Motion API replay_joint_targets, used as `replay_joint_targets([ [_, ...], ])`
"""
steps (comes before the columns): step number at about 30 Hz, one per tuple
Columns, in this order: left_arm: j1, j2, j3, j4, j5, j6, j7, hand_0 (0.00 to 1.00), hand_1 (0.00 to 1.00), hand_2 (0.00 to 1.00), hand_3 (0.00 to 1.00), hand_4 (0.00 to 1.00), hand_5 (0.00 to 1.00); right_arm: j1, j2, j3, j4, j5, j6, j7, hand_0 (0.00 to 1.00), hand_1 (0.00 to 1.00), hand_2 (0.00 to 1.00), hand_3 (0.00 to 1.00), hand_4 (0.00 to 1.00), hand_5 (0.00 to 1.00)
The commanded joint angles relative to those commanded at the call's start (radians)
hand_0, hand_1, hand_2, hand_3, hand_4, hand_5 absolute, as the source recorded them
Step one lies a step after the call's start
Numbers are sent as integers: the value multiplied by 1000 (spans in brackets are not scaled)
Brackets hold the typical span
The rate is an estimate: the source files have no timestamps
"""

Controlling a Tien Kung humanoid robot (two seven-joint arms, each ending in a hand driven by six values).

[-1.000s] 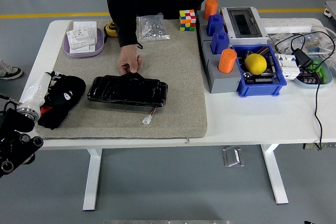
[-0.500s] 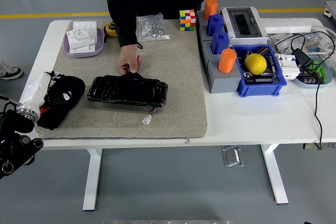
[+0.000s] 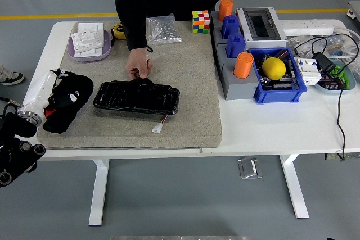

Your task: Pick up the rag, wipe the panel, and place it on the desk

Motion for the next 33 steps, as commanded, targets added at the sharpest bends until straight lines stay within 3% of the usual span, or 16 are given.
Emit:
replay_joint_targets([
  [7,-13,42,-18,-115,22,-29,54,313,190,577,559,430,2,3,-1,0,-1,1,0,0,788,651,716,656,998,533],
  [11,-24,57,-4,-148,32,-39,70,307,191,572,552,391,2,5,-1,1,-1,1,-1,1,787,651,716,656,998,533],
  [22,-40,66,48,-240,13,-49,85,302,190,566,537,383,2,6,-3,2,-2,1,0,0,787,650,716,656,998,535],
  [26,-56,59,72,-240,13,-51,88,302,190,566,537,383,2,7,-2,3,0,2,-1,2,787,650,716,656,998,535],
  [33,-97,36,122,-178,49,-43,81,301,189,565,537,379,2,8,-2,-3,2,6,1,5,787,648,716,657,998,534],
])
